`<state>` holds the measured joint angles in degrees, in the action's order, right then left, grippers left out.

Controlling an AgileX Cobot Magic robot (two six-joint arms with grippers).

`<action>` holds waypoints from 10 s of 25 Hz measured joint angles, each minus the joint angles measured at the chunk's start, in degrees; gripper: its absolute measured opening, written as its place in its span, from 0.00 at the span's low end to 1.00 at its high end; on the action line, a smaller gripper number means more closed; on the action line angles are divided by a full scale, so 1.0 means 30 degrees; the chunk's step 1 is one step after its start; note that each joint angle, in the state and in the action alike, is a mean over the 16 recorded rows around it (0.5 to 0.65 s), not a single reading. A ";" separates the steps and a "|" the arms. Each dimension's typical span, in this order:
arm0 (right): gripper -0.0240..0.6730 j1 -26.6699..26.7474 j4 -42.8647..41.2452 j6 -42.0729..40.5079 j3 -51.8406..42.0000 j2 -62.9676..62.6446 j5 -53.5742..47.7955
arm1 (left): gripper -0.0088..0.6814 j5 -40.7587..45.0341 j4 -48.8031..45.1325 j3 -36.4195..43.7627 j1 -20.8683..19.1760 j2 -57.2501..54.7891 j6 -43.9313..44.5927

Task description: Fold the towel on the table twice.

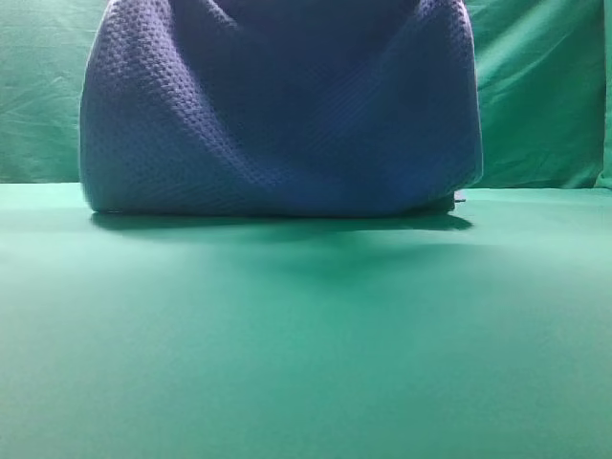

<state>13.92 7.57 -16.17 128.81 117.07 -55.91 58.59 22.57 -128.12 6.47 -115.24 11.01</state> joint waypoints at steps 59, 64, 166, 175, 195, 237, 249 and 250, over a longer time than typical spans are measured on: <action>0.03 0.2456 0.2649 0.4440 -3.1522 -2.0515 0.4291 | 0.01 -0.6578 0.8884 3.4336 0.0000 1.9196 0.6098; 0.03 0.2456 0.3221 0.4514 -3.2496 -2.0727 0.4311 | 0.01 -0.7037 0.9939 3.5007 0.0000 1.9157 0.6616; 0.03 0.0537 0.1544 0.0733 -2.1743 -2.8574 -0.0821 | 0.01 -0.0469 -0.0781 2.5515 -0.1337 3.1482 0.0036; 0.03 0.0746 0.2711 0.0282 -2.6219 -3.3421 -0.0212 | 0.01 -0.0705 -0.0764 2.9081 -0.1279 3.6693 0.0036; 0.03 0.0762 0.1285 0.2256 -3.0293 -3.9204 0.0610 | 0.01 -0.4575 -0.1064 3.3581 -0.1271 3.8817 0.0036; 0.03 0.0762 -0.0620 0.3323 -4.1631 -3.9414 1.0754 | 0.01 -1.2406 -0.0588 4.2501 -0.1266 3.8779 0.0743; 0.03 0.0762 -0.1195 0.3323 -4.3410 -3.9410 1.2041 | 0.01 -1.2925 -0.1837 4.2993 -0.1266 3.8726 0.1252; 0.03 0.0762 -0.1226 0.3323 -4.3425 -3.9410 1.1984 | 0.01 -1.2912 -0.1842 4.2993 -0.1266 3.8725 0.1259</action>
<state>16.21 3.89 -6.20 -1.47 -1.16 -19.96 19.86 17.05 0.86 2.67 0.94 14.79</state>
